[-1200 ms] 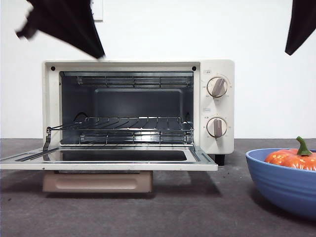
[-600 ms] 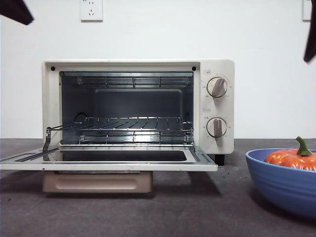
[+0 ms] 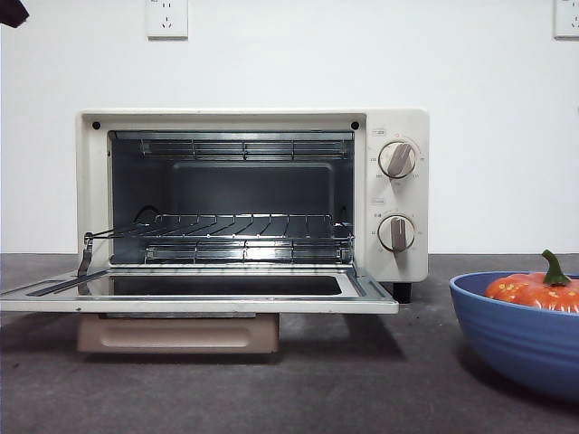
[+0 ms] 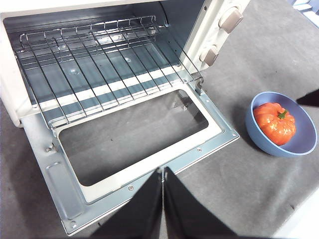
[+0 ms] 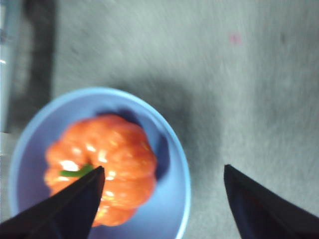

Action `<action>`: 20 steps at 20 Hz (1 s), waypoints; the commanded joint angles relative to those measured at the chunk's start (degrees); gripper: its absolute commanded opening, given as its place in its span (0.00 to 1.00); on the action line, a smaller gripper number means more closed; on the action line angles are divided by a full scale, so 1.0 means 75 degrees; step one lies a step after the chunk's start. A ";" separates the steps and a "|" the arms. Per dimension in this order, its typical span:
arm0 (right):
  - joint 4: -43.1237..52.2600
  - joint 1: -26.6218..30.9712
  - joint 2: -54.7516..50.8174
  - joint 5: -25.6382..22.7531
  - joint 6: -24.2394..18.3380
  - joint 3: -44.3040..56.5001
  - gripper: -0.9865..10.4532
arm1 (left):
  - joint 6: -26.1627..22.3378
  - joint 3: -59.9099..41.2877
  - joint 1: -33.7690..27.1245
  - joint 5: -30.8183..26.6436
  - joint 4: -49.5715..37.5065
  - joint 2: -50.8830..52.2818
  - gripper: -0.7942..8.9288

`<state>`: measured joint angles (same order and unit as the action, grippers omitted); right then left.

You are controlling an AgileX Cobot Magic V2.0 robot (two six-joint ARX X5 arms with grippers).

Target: Place pumpkin in the steamer

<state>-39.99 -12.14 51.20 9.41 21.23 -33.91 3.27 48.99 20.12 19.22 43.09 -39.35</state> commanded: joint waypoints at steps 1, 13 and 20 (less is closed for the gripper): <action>0.0169 -0.0006 0.0323 -0.0087 0.0166 0.0023 0.35 | -0.0131 0.0052 0.0020 -0.0023 -0.0070 -0.0035 0.10; 0.0941 -0.0015 0.1699 -0.0303 0.0079 0.0023 0.09 | -0.0146 0.0052 0.0020 -0.0023 -0.0085 -0.0035 0.10; 0.0976 -0.0058 0.1160 -0.0166 0.0050 -0.0029 0.09 | -0.0152 0.0052 0.0017 -0.0023 -0.0125 -0.0041 0.10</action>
<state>-32.99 -12.34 59.59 7.77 21.43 -33.50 2.83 48.99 20.12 19.22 43.03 -39.35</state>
